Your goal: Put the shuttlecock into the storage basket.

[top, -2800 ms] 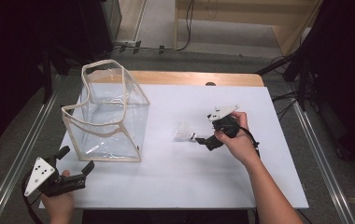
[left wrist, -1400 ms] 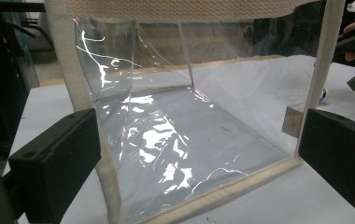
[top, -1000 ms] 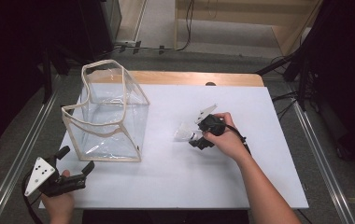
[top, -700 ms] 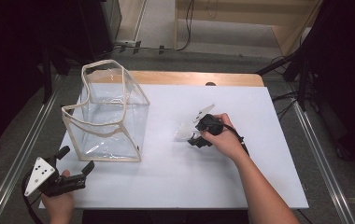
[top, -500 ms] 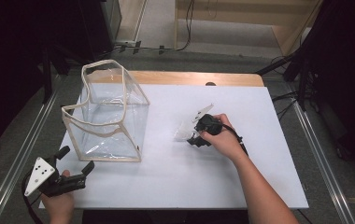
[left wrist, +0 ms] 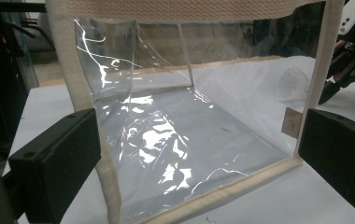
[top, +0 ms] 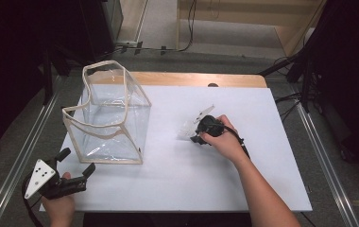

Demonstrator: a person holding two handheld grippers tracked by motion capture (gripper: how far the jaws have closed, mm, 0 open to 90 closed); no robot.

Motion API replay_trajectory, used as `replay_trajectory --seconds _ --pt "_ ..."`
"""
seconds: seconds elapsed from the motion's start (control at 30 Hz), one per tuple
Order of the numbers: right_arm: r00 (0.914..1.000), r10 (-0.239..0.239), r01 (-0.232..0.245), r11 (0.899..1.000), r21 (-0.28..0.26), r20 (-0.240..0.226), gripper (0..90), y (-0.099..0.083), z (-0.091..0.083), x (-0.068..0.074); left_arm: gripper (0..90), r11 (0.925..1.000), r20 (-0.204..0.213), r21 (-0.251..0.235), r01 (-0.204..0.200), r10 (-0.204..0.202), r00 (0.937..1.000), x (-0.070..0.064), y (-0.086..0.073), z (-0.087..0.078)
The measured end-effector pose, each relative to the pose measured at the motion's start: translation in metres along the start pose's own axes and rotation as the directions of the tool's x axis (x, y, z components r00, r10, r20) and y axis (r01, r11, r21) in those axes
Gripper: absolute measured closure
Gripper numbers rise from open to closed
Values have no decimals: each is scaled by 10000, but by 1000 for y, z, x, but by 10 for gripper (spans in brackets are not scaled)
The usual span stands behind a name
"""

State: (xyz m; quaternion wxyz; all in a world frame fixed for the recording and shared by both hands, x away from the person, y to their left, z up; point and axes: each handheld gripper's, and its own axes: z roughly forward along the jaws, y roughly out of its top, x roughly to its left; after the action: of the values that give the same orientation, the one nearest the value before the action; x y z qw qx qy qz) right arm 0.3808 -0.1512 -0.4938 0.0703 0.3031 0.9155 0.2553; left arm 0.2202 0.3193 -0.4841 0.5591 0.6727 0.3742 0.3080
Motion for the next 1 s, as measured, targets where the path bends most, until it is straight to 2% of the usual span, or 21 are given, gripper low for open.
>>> replay_trajectory --seconds 1.0 --pt "9999 150 -143 9965 -821 81 618 6 -16 3 0 10000 0 -13 12 -12 10000 0 0 0"
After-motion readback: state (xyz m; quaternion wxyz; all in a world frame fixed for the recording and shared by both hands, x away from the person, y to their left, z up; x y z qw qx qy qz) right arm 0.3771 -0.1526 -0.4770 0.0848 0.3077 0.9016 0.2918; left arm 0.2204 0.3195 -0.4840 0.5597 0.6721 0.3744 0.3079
